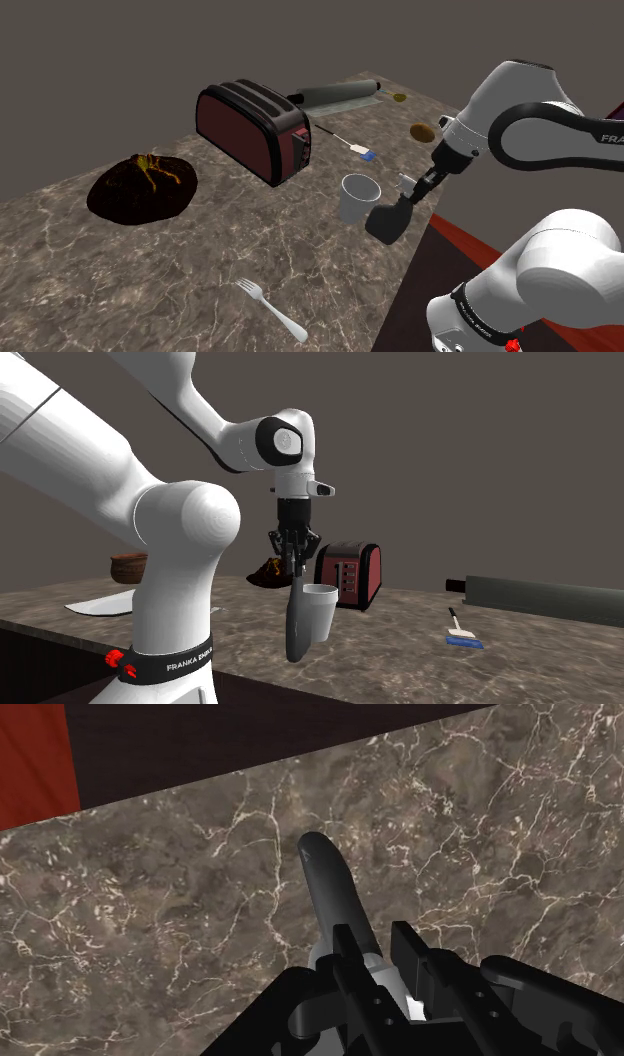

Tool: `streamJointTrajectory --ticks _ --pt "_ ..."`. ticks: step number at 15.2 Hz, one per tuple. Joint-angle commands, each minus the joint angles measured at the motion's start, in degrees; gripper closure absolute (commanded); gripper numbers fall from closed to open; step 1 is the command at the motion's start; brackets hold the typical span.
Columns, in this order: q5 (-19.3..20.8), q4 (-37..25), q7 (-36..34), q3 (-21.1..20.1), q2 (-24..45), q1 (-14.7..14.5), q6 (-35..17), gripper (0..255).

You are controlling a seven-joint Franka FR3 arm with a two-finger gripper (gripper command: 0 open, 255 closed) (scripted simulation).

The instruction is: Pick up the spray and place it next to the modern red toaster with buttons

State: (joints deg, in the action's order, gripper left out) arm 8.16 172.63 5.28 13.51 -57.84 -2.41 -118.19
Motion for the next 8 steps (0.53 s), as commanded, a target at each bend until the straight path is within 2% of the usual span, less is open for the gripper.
streamJointTrajectory --ticks 1,8 --pt "-0.17 -0.59 -0.06 -0.16 -0.4 -0.09 1.0 255" --pt "-1.23 -5.28 -0.43 -1.24 -2.21 -0.72 7.43 255"
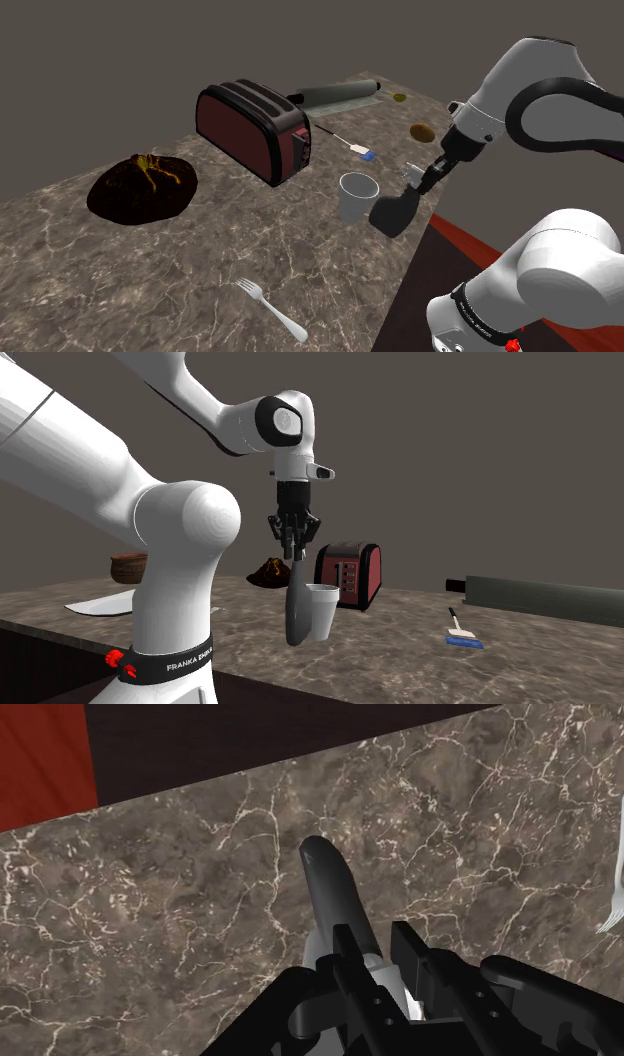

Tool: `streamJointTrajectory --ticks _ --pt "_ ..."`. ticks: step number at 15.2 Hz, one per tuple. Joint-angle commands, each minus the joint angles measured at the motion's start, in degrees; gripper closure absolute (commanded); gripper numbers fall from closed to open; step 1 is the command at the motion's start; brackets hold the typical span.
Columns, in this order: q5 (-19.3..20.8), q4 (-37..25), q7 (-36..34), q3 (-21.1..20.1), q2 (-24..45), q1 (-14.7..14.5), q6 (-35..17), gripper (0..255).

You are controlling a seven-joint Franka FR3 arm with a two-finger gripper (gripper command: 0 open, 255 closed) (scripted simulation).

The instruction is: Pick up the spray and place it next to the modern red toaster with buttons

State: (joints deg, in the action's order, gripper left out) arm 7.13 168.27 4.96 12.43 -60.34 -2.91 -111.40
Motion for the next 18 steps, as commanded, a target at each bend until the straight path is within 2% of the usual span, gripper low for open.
streamJointTrajectory --ticks 1,18 --pt "-0.34 -1.62 -0.15 -0.31 0.14 -0.31 1.49 255" --pt "-2.39 -14.84 -0.81 -2.36 0.54 -1.63 14.21 255"
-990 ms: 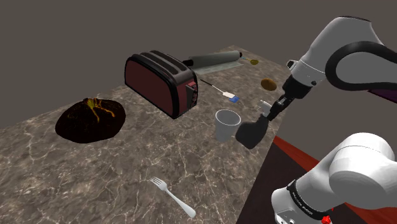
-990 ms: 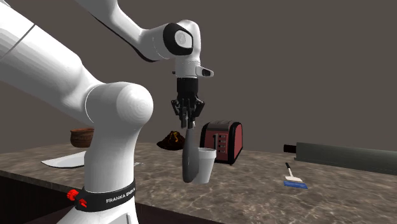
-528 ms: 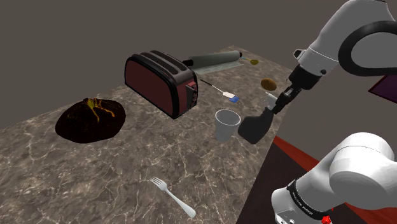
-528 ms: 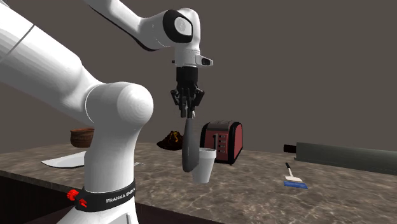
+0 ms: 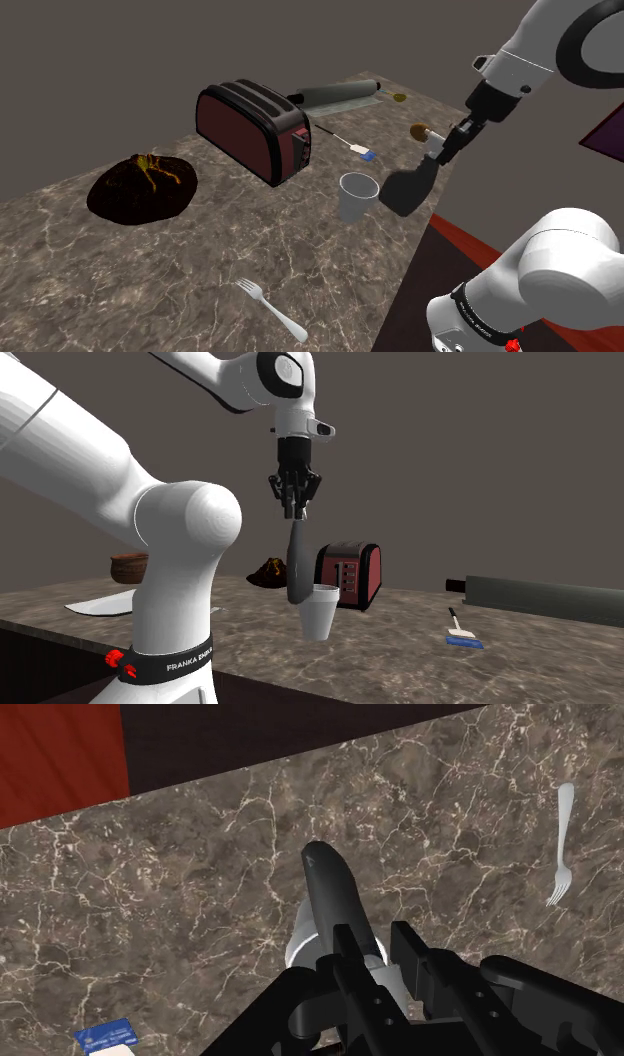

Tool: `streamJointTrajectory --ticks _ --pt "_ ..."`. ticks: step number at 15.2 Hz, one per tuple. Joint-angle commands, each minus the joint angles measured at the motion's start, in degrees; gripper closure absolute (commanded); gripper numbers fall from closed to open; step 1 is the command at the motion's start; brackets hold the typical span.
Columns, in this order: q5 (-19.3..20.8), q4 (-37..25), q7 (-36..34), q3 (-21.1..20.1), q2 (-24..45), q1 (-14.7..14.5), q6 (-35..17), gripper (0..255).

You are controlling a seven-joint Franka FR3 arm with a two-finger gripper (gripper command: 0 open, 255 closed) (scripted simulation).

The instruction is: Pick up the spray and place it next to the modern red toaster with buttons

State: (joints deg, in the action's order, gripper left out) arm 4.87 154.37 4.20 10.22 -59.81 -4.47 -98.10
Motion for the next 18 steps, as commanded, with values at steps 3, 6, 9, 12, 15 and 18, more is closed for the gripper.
streamJointTrajectory --ticks 3,6,9,12,15,18 --pt "-0.42 -3.48 -0.14 -0.43 0.53 -0.27 2.93 255" --pt "-0.7 -6.07 -0.22 -0.69 1.14 -0.46 4.9 255" --pt "-0.95 -8.72 -0.3 -0.93 1.85 -0.65 6.84 255" --pt "-1.19 -11.43 -0.38 -1.14 2.65 -0.83 8.75 255" --pt "-1.42 -14.2 -0.44 -1.34 3.52 -1.0 10.64 255" --pt "-1.64 -17.04 -0.51 -1.52 4.47 -1.16 12.52 255"
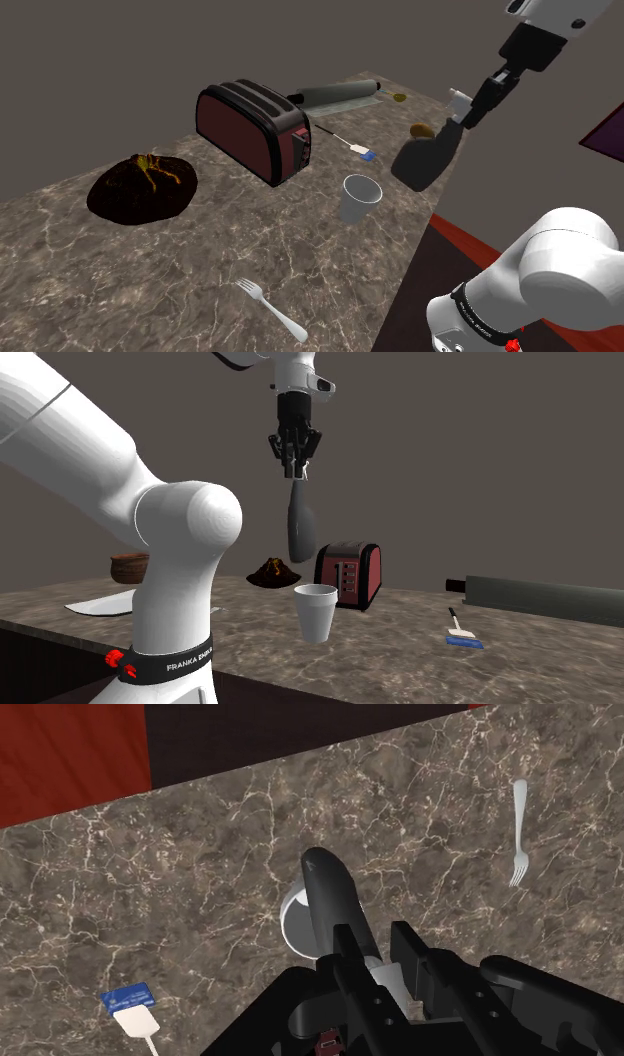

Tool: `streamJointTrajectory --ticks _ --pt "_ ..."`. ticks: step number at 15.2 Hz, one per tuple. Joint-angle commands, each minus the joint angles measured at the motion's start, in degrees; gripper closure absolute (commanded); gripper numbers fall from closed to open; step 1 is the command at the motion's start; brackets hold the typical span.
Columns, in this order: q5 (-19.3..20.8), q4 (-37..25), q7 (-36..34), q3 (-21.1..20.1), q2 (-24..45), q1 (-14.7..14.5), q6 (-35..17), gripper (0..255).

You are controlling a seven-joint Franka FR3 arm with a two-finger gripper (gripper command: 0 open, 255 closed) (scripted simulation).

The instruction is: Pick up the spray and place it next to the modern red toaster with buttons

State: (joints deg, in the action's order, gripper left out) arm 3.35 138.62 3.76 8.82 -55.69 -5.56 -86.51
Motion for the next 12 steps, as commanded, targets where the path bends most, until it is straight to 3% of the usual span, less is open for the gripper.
streamJointTrajectory --ticks 1,12 --pt "-0.19 -2.24 -0.08 -0.18 0.68 -0.13 1.55 255" --pt "-0.88 -13.31 -0.27 -0.66 4.89 -0.7 8.42 255"
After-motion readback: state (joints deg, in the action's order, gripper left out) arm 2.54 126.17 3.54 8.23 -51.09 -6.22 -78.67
